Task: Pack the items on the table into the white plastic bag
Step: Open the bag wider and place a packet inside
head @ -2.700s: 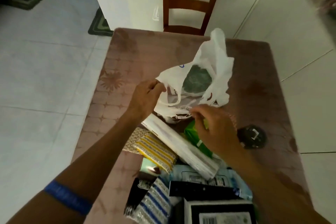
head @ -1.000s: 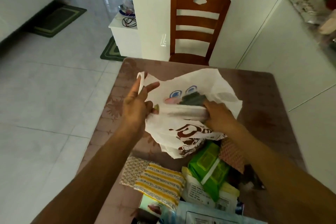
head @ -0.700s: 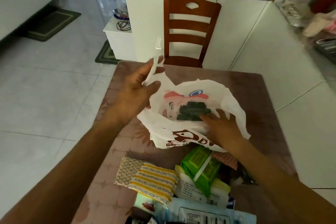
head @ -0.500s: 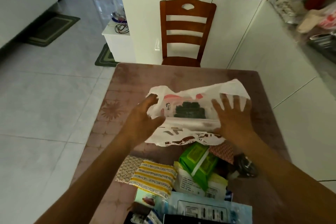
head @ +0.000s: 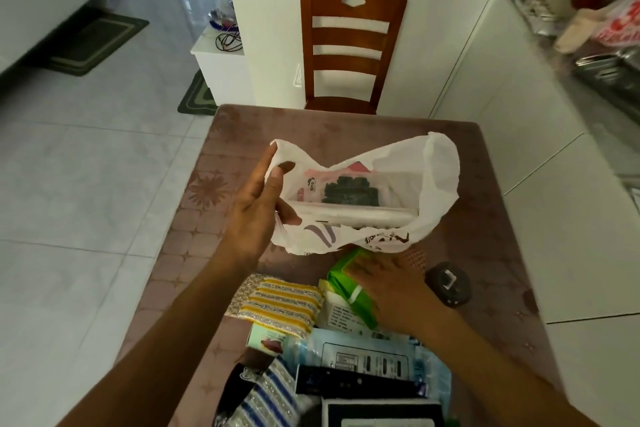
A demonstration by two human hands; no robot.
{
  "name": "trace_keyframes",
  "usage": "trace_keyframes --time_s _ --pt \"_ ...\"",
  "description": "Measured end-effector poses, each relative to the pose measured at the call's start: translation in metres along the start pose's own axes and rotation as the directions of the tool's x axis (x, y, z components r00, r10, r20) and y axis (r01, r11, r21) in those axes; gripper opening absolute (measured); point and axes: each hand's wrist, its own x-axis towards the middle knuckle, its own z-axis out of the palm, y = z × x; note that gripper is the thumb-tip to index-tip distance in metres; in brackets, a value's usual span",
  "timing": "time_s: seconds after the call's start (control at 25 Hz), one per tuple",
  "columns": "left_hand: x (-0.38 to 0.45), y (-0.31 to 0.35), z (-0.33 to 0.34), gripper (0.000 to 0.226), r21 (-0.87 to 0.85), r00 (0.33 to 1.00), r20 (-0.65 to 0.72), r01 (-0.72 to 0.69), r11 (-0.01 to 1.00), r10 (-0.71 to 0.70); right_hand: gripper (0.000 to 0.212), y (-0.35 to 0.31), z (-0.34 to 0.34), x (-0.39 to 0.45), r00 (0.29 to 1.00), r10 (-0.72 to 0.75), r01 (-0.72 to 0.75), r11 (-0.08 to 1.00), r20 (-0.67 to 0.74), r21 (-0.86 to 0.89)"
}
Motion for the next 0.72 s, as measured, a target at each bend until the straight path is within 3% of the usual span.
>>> trace_keyframes --time_s 0.04,0.08,0.24,0.4,0.48,0.56,0.64,0.72 --pt "0.000 -0.001 -0.001 0.044 0.014 1.000 -0.010 -0.003 1.000 0.003 0.076 0.005 0.011 0.002 0.984 0.041 -0.038 0.999 0.173 -0.019" --pt "0.001 -0.003 -0.002 0.044 0.036 1.000 -0.028 -0.007 0.999 0.008 0.086 0.010 0.019 0.006 0.969 0.062 -0.054 0.998 0.240 -0.040" --pt "-0.004 -0.008 -0.008 0.040 0.085 0.994 -0.082 -0.061 0.995 0.068 0.092 0.019 0.035 0.030 0.986 0.049 -0.021 0.986 0.161 -0.167" --pt "-0.004 -0.005 -0.009 0.043 0.009 0.978 0.004 -0.207 0.978 0.207 0.073 0.023 0.027 0.035 0.996 -0.024 0.036 0.988 0.085 -0.148" --pt "-0.002 0.000 -0.010 0.040 -0.080 0.978 0.056 -0.195 0.977 0.200 0.074 0.016 0.012 0.021 0.999 -0.025 0.026 1.000 -0.027 0.010" --pt "0.001 0.006 -0.011 0.034 -0.137 0.986 0.096 -0.122 0.983 0.136 0.073 0.005 -0.008 0.006 0.983 0.091 -0.029 0.936 -0.161 0.350" --pt "0.003 0.011 -0.009 0.038 -0.123 0.989 0.084 -0.108 0.986 0.119 0.073 0.000 -0.027 -0.005 0.936 0.215 0.016 0.765 -0.278 0.644" --pt "0.006 0.013 -0.006 0.045 -0.021 0.984 0.006 -0.176 0.984 0.176 0.079 -0.006 -0.050 -0.010 0.872 0.416 0.031 0.475 -0.256 0.879"
